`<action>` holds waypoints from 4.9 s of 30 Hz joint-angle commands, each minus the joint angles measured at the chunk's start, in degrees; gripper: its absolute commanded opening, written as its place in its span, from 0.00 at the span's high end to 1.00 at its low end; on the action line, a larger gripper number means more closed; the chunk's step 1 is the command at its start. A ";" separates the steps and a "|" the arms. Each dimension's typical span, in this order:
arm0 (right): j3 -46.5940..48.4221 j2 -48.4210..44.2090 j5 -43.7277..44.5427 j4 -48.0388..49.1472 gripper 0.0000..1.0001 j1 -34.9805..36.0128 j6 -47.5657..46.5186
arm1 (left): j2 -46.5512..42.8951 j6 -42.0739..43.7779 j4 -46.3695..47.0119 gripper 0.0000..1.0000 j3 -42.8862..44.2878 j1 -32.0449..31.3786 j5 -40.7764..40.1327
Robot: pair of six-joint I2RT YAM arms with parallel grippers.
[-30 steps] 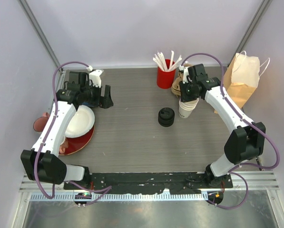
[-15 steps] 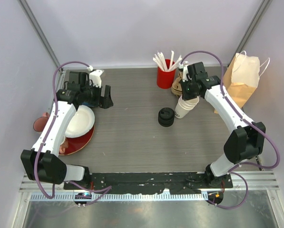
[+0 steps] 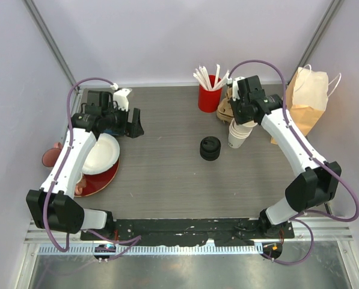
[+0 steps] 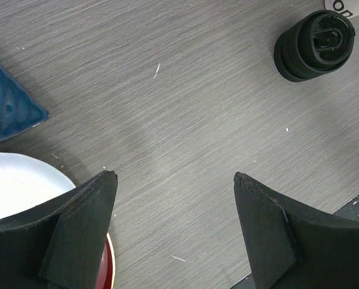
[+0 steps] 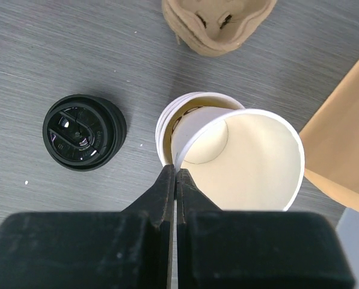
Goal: Pack the takeout coffee
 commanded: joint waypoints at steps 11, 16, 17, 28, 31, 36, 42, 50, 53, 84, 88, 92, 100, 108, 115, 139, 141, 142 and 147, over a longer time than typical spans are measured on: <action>21.26 -4.27 -2.55 -1.18 0.99 11.19 -4.76 | -0.26 1.36 -1.63 0.12 4.52 0.36 -5.21; 12.48 -2.26 -12.41 2.78 0.99 24.21 -11.70 | -1.14 1.28 -2.24 0.09 4.17 2.55 -8.56; 11.94 0.19 -13.46 3.22 0.99 25.80 -12.41 | -1.23 1.19 -2.33 0.09 3.99 2.91 -8.65; 11.68 16.11 -17.25 9.02 0.99 35.74 -16.28 | -1.93 0.39 -2.69 0.09 0.92 5.64 -9.88; 11.24 19.45 -15.67 9.20 0.99 37.76 -17.42 | -2.28 0.48 -2.42 0.09 0.48 5.64 -10.94; 10.88 22.09 -16.72 8.76 0.99 38.38 -17.51 | -2.20 0.66 -2.51 0.09 0.57 5.64 -10.85; 9.74 21.75 -16.55 9.20 0.77 38.47 -17.34 | -2.11 0.83 -2.51 0.09 0.39 5.64 -9.62; 11.32 14.04 -14.54 9.90 0.46 38.30 -14.00 | -2.20 1.10 -3.03 0.09 0.56 5.64 -7.60; 10.36 8.06 -7.61 11.22 0.35 35.58 -10.05 | -2.37 0.84 -3.04 0.09 0.30 5.64 -6.20; 5.08 10.76 2.88 -1.70 0.70 1.91 -1.16 | -3.34 -0.22 -2.77 0.12 -1.02 5.55 -2.68; 5.08 10.32 2.79 -1.70 0.71 1.91 -1.08 | -3.34 -0.13 -2.77 0.12 -1.02 5.55 -2.76; 5.00 9.88 2.79 -1.78 0.72 1.82 -1.16 | -3.34 -0.13 -2.60 0.12 -1.02 5.55 -2.68; 6.05 9.44 2.88 -2.49 0.92 1.82 -1.60 | -3.43 0.22 -2.60 0.12 -1.02 5.55 -2.59; 7.72 8.39 4.10 -4.33 0.99 1.82 -2.66 | -3.34 0.13 -2.69 0.12 -1.02 5.55 -2.42; 12.72 6.81 7.54 -7.49 0.99 1.82 -3.71 | -3.51 0.13 -2.69 0.12 -1.10 5.55 -1.98; -6.85 -4.36 -9.17 5.32 0.99 30.91 -11.54 | -4.31 -0.04 -3.21 0.12 -1.54 5.55 -1.18; -8.18 -3.14 -8.20 7.17 0.99 31.70 -11.01 | -4.48 -0.13 -3.30 0.12 -1.63 5.55 -1.18; -8.97 -2.69 -8.20 8.57 0.99 32.22 -10.83 | -4.57 -0.05 -3.30 0.12 -1.55 5.55 -1.18; -10.03 0.56 -7.41 10.52 0.99 33.63 -11.10 | -5.53 0.39 -3.56 0.12 -1.90 5.55 -1.36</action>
